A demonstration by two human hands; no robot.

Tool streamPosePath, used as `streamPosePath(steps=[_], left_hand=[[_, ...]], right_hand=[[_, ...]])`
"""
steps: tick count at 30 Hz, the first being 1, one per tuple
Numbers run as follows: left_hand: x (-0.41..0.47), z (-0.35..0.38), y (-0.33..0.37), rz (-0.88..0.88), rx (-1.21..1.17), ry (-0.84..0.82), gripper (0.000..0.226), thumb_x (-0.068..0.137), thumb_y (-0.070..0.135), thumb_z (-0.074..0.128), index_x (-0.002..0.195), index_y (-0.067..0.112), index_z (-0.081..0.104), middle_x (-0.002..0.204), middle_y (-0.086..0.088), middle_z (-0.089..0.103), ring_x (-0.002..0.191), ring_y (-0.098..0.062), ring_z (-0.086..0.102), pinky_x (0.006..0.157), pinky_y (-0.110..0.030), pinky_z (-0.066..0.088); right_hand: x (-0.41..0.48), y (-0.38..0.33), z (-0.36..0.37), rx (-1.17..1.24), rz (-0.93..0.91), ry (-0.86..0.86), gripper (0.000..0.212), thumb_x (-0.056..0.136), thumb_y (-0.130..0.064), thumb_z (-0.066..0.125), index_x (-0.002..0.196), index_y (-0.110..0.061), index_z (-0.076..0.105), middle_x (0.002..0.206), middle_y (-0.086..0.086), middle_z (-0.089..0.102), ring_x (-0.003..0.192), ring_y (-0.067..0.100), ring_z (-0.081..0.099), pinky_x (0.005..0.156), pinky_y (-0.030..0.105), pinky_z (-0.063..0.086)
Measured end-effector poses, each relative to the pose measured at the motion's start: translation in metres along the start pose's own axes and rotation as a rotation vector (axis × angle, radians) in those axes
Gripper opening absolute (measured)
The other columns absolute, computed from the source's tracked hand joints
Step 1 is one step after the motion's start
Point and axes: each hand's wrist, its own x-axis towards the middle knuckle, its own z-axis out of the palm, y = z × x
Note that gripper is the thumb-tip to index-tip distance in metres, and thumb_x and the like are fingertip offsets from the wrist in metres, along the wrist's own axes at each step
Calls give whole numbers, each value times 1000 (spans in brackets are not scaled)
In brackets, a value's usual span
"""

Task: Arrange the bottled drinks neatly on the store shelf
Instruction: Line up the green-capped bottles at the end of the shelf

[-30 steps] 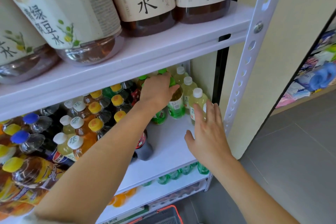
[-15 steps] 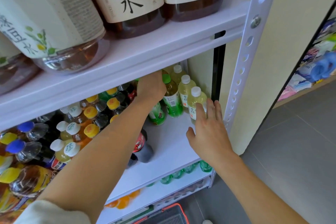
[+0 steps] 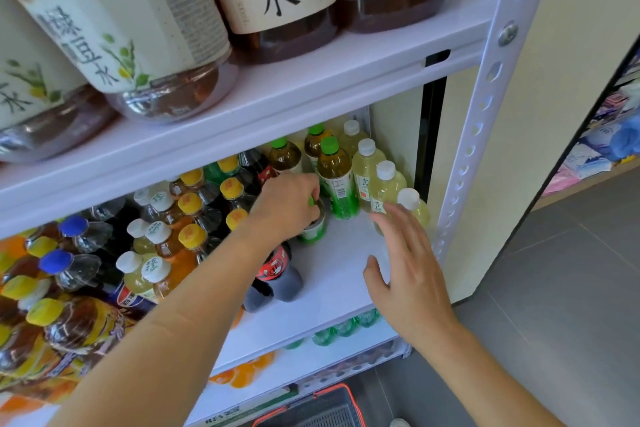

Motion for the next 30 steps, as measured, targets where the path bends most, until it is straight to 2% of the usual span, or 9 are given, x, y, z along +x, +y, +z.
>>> streamPosePath(steps=[3,5,8,11,14,17,21,26,30], left_hand=[[-39,-2,11,80,-168,236,17,88,32,61,101,21,61,94,-7,59,82,-27,57,64,-32,37],[-64,-16,15,86,-367,383,15,84,42,55,90,28,59,79,6,60,70,-13,55,58,-28,40],[-87,-31,14,-57,-784,458,21,86,45,54,78,27,60,62,12,59,55,-2,50,47,-15,36],[-97,-32,10,-207,-1116,472,34,92,42,58,69,17,60,60,6,56,57,-9,50,56,-22,42],[-109,-22,5,-328,-1521,313,32,87,47,65,76,18,72,74,-4,68,69,-20,63,69,-30,53],[-121,-3,8,-282,-1773,168,48,81,50,61,103,9,73,100,-16,72,88,-30,67,75,-36,55],[-138,17,17,-195,-2042,24,53,78,59,65,114,20,73,120,-14,69,108,-28,66,84,-42,58],[-157,20,8,25,-2122,17,90,64,35,90,135,-2,48,119,-23,63,108,-39,64,90,-52,54],[-173,16,3,-85,-2055,185,76,59,37,93,119,4,61,96,-13,68,87,-29,67,76,-42,58]], right_hand=[[-14,7,-1,198,81,-148,65,88,-23,71,144,-24,38,155,-6,33,143,10,29,112,20,29],[-19,7,-9,384,248,-335,72,83,-47,71,144,-40,33,150,-23,35,138,-6,31,107,9,27],[-23,0,-27,724,417,-505,58,69,-59,75,122,-52,52,116,-12,68,108,8,64,90,23,52],[-29,-16,-44,864,446,-448,42,65,-53,76,104,-42,68,97,3,74,86,13,71,73,22,56],[-35,-32,-54,1013,568,-456,52,59,-59,77,97,-24,75,88,12,73,76,18,70,65,26,56],[-41,-44,-57,1216,792,-554,62,60,-58,77,95,-7,74,82,26,68,62,32,67,51,32,51],[-48,-61,-55,1358,873,-766,69,67,-65,74,104,-6,72,82,29,66,61,33,66,47,29,50],[-57,-78,-50,1515,934,-899,71,78,-65,65,112,-3,68,86,27,68,67,34,68,47,29,52],[-63,-99,-46,1371,916,-689,57,78,-56,71,108,-8,73,95,24,69,76,32,68,50,35,53]])
